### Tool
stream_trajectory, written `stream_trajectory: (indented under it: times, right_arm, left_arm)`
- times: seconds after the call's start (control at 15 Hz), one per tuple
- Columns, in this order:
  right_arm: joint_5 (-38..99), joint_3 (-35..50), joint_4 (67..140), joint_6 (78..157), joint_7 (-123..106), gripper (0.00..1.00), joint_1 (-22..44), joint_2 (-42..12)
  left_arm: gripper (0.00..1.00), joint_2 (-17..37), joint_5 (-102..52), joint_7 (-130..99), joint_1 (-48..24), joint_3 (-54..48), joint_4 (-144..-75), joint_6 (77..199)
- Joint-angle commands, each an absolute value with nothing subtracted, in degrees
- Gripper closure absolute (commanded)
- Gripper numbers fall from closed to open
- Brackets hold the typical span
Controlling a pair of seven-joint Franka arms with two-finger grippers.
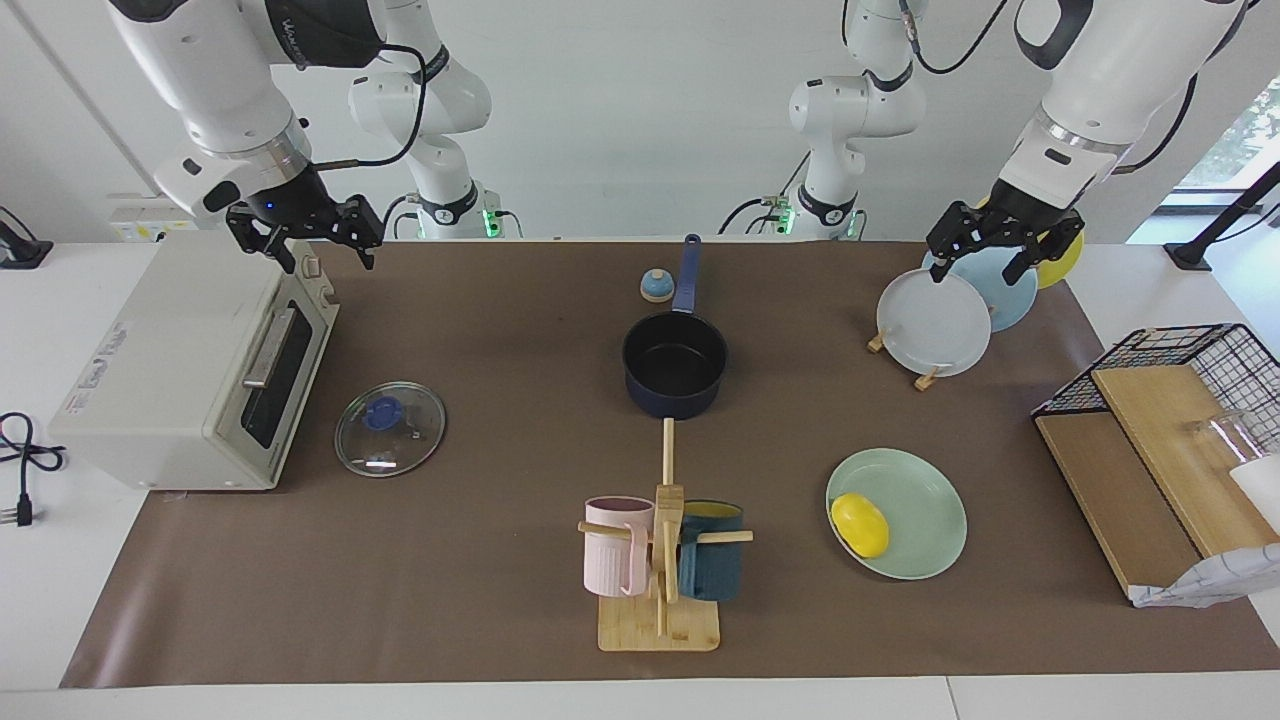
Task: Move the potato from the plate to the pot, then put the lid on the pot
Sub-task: 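Reach the left gripper to the yellow potato on the green plate, then close the left gripper on the yellow potato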
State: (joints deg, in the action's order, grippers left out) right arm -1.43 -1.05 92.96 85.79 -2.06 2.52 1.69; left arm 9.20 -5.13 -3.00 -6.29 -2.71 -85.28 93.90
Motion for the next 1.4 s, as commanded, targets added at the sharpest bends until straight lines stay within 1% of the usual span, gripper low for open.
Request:
stream_trajectory:
  times: [0.0, 0.27, 0.4, 0.53, 0.67, 0.94, 1.07, 1.34]
  right_arm:
    - [-0.7, -0.9, 93.3, 85.2, -1.1, 0.0, 2.1, 2.3]
    - [-0.7, -0.9, 93.3, 85.3, -1.1, 0.0, 2.1, 2.3]
    - [-0.7, -0.9, 93.3, 85.2, -1.1, 0.0, 2.1, 2.3]
    - [-0.7, -0.9, 93.2, 85.3, -1.1, 0.0, 2.1, 2.3]
    - [-0.7, -0.9, 93.3, 85.3, -1.1, 0.0, 2.1, 2.3]
    - [-0.7, -0.9, 93.3, 85.3, -1.1, 0.0, 2.1, 2.3]
    - [-0.7, -0.9, 93.3, 85.3, -1.1, 0.0, 2.1, 2.3]
    - [-0.7, -0.9, 93.3, 85.3, -1.1, 0.0, 2.1, 2.3]
  left_arm:
    - [0.0, 19.2, -5.7, -4.0, -8.7, -2.2, -77.9, 97.1]
    - [0.0, 25.3, -4.1, -4.0, -9.5, -2.3, -78.2, 106.1]
    - [0.0, 27.1, -3.7, -4.1, -10.5, -2.2, -78.6, 110.0]
    - [0.0, 29.2, -3.2, -5.7, -10.6, -2.1, -78.6, 111.0]
    - [0.0, 31.3, -3.0, -8.8, -11.2, -2.0, -78.7, 115.4]
    - [0.0, 33.7, -3.0, -12.7, -11.5, -1.7, -79.7, 118.8]
    - [0.0, 35.7, -3.0, -13.5, -11.5, -1.7, -79.5, 121.4]
    - [0.0, 35.7, -3.1, -18.2, -11.4, -1.6, -81.2, 122.2]
